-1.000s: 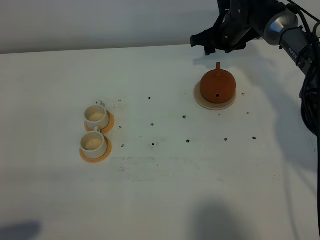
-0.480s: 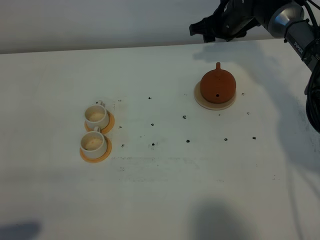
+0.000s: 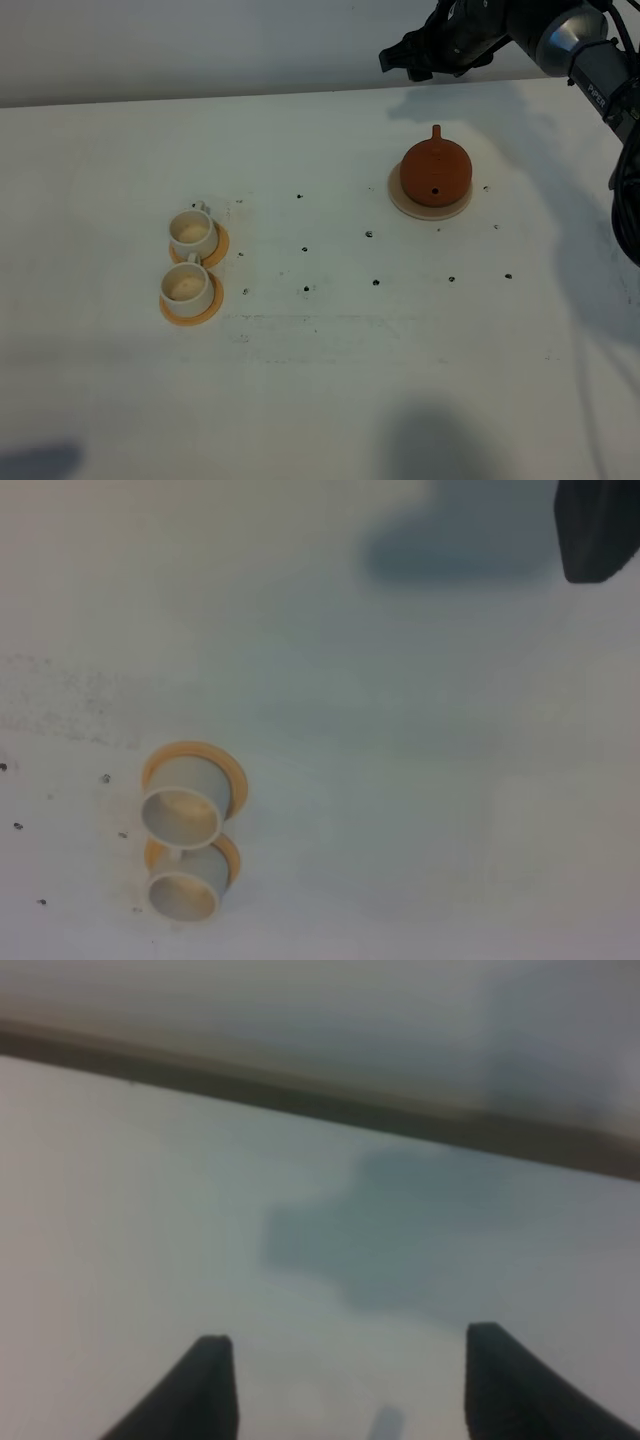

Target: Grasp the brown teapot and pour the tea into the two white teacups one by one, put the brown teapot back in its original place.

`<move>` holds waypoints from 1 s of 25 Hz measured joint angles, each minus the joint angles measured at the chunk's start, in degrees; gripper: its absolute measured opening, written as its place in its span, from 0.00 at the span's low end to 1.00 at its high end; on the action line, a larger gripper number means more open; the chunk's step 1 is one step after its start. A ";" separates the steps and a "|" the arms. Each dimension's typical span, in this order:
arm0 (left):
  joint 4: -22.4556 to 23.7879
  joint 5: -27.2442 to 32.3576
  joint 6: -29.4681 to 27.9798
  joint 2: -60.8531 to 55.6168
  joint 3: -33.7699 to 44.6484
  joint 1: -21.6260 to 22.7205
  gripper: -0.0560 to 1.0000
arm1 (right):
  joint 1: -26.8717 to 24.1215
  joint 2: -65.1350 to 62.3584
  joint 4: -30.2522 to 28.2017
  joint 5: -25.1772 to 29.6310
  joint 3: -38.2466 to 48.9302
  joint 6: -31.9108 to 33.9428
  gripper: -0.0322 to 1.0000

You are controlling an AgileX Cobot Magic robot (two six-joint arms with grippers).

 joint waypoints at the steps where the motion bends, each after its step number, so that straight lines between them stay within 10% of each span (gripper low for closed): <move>1: 0.00 0.00 0.00 0.00 0.00 0.00 0.31 | 0.00 -0.25 -0.06 -0.07 0.80 -0.13 0.50; 25: 0.00 0.00 0.00 0.00 0.00 0.00 0.31 | -0.59 -1.50 0.78 -1.17 11.98 0.54 0.50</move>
